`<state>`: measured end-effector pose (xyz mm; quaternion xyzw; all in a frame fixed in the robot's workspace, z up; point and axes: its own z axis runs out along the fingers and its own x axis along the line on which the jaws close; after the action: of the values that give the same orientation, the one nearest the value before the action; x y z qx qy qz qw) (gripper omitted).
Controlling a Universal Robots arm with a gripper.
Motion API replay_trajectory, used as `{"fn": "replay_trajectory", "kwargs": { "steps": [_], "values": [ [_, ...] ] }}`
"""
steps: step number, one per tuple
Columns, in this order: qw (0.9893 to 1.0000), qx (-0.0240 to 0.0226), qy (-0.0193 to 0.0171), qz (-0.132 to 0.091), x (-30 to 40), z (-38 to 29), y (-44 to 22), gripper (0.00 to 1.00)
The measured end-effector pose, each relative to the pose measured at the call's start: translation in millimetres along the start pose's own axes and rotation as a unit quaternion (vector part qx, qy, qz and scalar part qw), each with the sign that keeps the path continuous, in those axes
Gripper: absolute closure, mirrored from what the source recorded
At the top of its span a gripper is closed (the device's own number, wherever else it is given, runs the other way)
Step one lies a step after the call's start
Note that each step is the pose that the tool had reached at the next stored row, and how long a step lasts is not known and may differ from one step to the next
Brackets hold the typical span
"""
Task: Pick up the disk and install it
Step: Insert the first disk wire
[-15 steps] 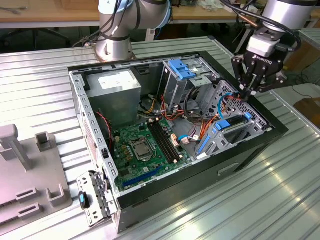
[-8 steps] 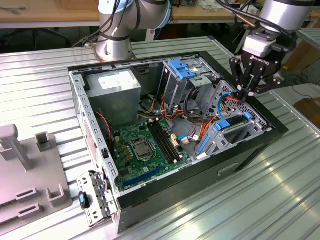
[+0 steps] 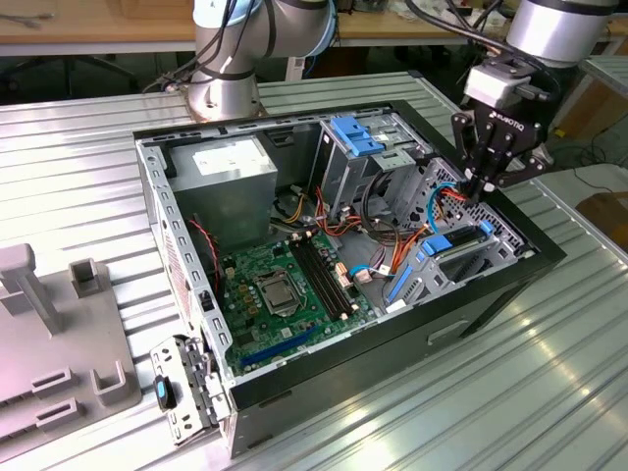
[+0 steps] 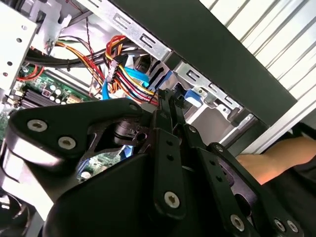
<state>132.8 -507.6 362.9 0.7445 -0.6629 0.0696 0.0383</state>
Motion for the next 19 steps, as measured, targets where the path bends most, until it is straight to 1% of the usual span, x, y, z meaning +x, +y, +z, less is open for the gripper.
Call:
{"fn": "replay_trajectory", "kwargs": {
  "steps": [2, 3, 5, 7, 9, 11, 12, 13, 15, 17, 19],
  "values": [
    [1.0, 0.0035, 0.0005, 0.005, 0.3, 0.2, 0.0, 0.84],
    [1.0, 0.0055, -0.0001, 0.006, 2.5, 0.6, 0.3, 0.84],
    [0.9999, 0.0091, -0.0002, 0.006, 7.6, 1.8, 1.0, 0.84],
    [0.9999, 0.012, -0.0003, 0.007, 10.3, 2.5, 2.0, 0.84],
    [0.9998, 0.0184, -0.0002, 0.008, 10.9, 2.6, 6.2, 0.84],
    [0.9996, 0.0262, 0.0003, 0.009, 10.3, 2.3, 14.1, 0.84],
    [0.9995, 0.0289, 0.0006, 0.01, 10.6, 2.4, 17.8, 0.84],
    [0.9995, 0.0311, 0.0007, 0.01, 10.9, 3.4, 18.6, 0.84],
    [0.9994, 0.0342, 0.0012, 0.011, 11.0, 4.7, 18.7, 0.84],
    [0.9992, 0.0389, 0.0019, 0.012, 11.6, 6.1, 20.7, 0.84],
    [0.9991, 0.0408, 0.002, 0.013, 11.8, 7.4, 21.8, 0.84]
  ]
}}
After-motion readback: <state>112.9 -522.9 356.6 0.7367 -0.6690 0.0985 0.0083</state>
